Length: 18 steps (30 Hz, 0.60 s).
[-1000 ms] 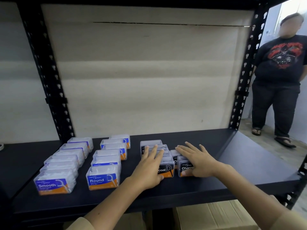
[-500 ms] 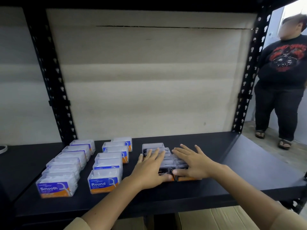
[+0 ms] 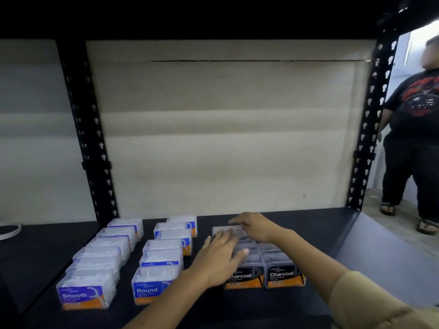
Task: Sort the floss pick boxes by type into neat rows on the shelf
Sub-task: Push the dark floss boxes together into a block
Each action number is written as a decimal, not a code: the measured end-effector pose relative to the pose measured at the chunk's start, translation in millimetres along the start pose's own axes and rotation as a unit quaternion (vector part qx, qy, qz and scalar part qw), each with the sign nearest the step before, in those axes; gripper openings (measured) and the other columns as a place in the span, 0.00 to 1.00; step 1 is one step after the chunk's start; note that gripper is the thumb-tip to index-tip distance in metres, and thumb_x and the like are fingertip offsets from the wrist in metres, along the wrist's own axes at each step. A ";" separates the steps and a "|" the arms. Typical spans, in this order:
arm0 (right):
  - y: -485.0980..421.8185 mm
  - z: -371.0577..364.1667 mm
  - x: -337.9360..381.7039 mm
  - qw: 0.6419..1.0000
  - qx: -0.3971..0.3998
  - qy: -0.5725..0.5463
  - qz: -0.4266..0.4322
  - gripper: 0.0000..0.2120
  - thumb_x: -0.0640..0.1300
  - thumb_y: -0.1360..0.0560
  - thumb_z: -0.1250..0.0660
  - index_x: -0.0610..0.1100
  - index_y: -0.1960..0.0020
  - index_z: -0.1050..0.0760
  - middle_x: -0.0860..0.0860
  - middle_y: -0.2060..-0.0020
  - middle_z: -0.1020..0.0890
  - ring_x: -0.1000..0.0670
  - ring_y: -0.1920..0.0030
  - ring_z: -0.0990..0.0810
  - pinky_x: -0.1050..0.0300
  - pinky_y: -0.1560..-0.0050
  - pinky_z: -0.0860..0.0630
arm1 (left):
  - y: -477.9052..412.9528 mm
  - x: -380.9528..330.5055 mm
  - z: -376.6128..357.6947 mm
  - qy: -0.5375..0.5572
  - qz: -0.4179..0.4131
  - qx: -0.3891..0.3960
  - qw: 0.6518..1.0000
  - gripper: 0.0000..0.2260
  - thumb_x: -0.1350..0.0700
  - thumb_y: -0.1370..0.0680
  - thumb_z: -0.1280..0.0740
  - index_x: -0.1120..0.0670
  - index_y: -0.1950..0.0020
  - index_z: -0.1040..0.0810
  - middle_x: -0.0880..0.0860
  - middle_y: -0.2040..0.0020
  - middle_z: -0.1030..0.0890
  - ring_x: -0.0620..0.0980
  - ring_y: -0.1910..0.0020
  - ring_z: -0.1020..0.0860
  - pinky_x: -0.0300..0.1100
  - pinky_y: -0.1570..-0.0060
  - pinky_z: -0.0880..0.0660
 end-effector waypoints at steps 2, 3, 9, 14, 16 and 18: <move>-4.4 -3.6 -3.7 0.999 0.024 -0.031 -0.012 0.19 0.36 0.20 0.48 0.44 0.32 0.30 0.47 0.31 0.29 0.48 0.31 0.32 0.59 0.32 0.36 | -0.6 0.5 -1.4 -0.004 -0.004 0.000 1.000 0.26 0.40 0.19 0.51 0.46 0.23 0.46 0.49 0.21 0.47 0.48 0.22 0.51 0.51 0.24 0.54; -5.4 -4.6 -5.1 0.999 0.030 -0.042 -0.015 0.19 0.36 0.20 0.47 0.44 0.32 0.29 0.48 0.31 0.28 0.49 0.31 0.31 0.59 0.33 0.35 | -0.4 0.6 -1.7 -0.005 -0.005 0.001 1.000 0.26 0.40 0.19 0.51 0.46 0.23 0.45 0.49 0.22 0.46 0.48 0.22 0.50 0.51 0.24 0.53; -8.3 0.0 -10.3 0.999 0.014 -0.031 -0.007 0.18 0.34 0.22 0.43 0.45 0.35 0.26 0.48 0.34 0.25 0.48 0.34 0.28 0.57 0.34 0.32 | 2.5 -1.8 -0.1 -0.011 -0.004 0.008 1.000 0.25 0.41 0.19 0.52 0.47 0.23 0.45 0.49 0.22 0.45 0.47 0.22 0.50 0.50 0.25 0.54; -1.7 9.1 -28.6 1.000 0.005 -0.009 -0.014 0.16 0.37 0.21 0.43 0.46 0.36 0.26 0.48 0.35 0.24 0.48 0.35 0.27 0.56 0.35 0.32 | 3.6 -2.1 -0.3 -0.007 0.005 0.019 1.000 0.26 0.40 0.19 0.53 0.48 0.23 0.46 0.49 0.21 0.47 0.46 0.22 0.53 0.50 0.25 0.56; 4.0 14.4 -43.0 1.000 -0.002 -0.004 -0.028 0.16 0.37 0.21 0.44 0.46 0.37 0.25 0.47 0.36 0.23 0.47 0.37 0.26 0.55 0.37 0.31 | 3.7 -0.9 -2.0 -0.004 0.010 0.026 1.000 0.26 0.40 0.19 0.53 0.47 0.22 0.48 0.48 0.21 0.50 0.47 0.22 0.55 0.49 0.25 0.57; 12.9 19.5 -58.7 0.999 -0.004 0.001 -0.045 0.17 0.35 0.22 0.45 0.47 0.38 0.25 0.47 0.38 0.22 0.47 0.39 0.26 0.55 0.40 0.30 | 3.8 -0.2 -3.4 -0.002 0.013 0.031 0.999 0.26 0.39 0.19 0.53 0.47 0.22 0.49 0.48 0.21 0.51 0.46 0.22 0.56 0.49 0.25 0.57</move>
Point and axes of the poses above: each hand's wrist, its own y-axis away from the middle knuckle, its own z-axis out of the back of the hand, x = y × z, the point moved 8 cm from there along -y, towards the middle knuckle
